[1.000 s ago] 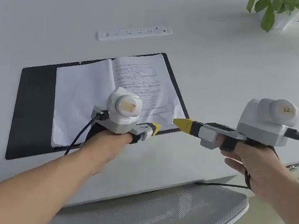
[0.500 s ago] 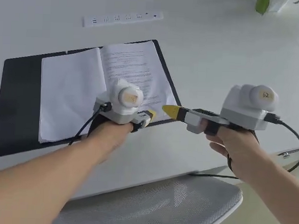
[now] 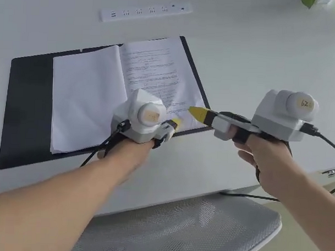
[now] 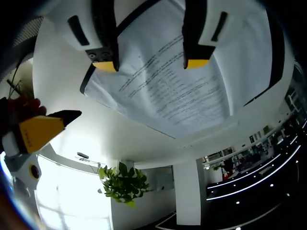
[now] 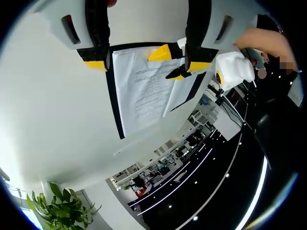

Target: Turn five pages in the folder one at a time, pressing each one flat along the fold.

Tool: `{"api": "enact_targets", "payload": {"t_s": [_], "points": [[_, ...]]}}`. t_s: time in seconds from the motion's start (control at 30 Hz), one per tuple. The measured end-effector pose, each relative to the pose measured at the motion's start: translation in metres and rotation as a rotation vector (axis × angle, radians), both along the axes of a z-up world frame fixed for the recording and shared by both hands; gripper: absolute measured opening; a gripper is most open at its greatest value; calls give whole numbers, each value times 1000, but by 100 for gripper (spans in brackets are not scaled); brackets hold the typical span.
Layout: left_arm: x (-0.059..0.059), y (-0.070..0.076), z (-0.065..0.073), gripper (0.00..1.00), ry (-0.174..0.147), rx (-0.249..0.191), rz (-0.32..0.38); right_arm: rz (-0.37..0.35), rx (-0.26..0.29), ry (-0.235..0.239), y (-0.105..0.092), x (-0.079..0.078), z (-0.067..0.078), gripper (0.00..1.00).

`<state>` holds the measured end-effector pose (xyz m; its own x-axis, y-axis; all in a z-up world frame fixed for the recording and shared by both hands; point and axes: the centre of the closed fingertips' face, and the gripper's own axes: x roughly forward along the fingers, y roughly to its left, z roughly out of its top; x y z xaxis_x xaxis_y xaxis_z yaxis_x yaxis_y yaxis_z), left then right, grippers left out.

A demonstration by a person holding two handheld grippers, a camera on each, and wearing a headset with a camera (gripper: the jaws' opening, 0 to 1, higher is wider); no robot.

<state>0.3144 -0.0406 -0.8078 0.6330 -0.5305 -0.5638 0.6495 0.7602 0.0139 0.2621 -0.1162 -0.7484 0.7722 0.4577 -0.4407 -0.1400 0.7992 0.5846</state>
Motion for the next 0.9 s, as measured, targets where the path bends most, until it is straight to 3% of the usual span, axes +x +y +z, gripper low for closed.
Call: {"api": "enact_targets", "payload": {"t_s": [0.1,0.2,0.3,0.37,0.7,0.9], "points": [[-1,-1,1,50,-5,-10,-7,2,-6,-1,0,2,0,62],[0,0,2,37,-22,-13,2,6,-6,3,0,3,-2,61],[-1,0,3,34,-33,-13,-6,8,-14,-1,-1,4,-2,61],[0,3,3,19,-37,-4,9,7,-14,-11,-1,5,-1,60],[0,1,3,17,-43,-15,1,35,-33,-4,6,12,-10,51],[-2,-1,3,14,-44,-18,6,48,-25,26,11,19,-20,45]]}}
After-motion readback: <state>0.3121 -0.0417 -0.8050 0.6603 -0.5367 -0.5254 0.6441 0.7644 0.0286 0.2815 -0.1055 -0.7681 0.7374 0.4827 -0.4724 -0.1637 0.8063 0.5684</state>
